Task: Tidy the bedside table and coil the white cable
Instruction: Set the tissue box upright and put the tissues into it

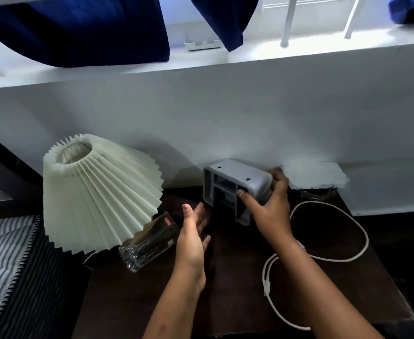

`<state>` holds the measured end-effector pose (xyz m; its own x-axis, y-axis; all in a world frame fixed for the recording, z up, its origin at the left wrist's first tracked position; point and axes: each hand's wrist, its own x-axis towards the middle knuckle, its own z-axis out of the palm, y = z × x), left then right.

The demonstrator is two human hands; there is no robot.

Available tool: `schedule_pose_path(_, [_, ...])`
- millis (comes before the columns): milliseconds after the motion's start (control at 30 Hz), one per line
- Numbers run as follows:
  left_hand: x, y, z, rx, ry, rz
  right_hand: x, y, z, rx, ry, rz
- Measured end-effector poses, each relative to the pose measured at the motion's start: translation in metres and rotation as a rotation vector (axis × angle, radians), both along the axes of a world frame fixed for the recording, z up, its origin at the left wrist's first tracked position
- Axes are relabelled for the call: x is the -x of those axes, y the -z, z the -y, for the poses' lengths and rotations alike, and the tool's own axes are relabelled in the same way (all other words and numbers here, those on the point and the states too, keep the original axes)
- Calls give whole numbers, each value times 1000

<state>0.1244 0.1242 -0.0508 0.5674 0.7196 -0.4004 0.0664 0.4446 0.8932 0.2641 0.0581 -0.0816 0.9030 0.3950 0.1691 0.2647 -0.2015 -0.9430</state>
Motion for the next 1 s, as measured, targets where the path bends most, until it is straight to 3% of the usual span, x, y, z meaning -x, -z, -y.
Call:
schedule_pose_path(267, [-3,-4,12,-74,79,-79,-24,-8,30,-84,141,-436])
schedule_pose_path(467, [-8,0,21,-67,178,-142,-32,-11,37,-25,-55,-638])
schedule_pose_path(1000, [-8,1,13,41,161,-4,-14,-5,22,-51,-130,-670])
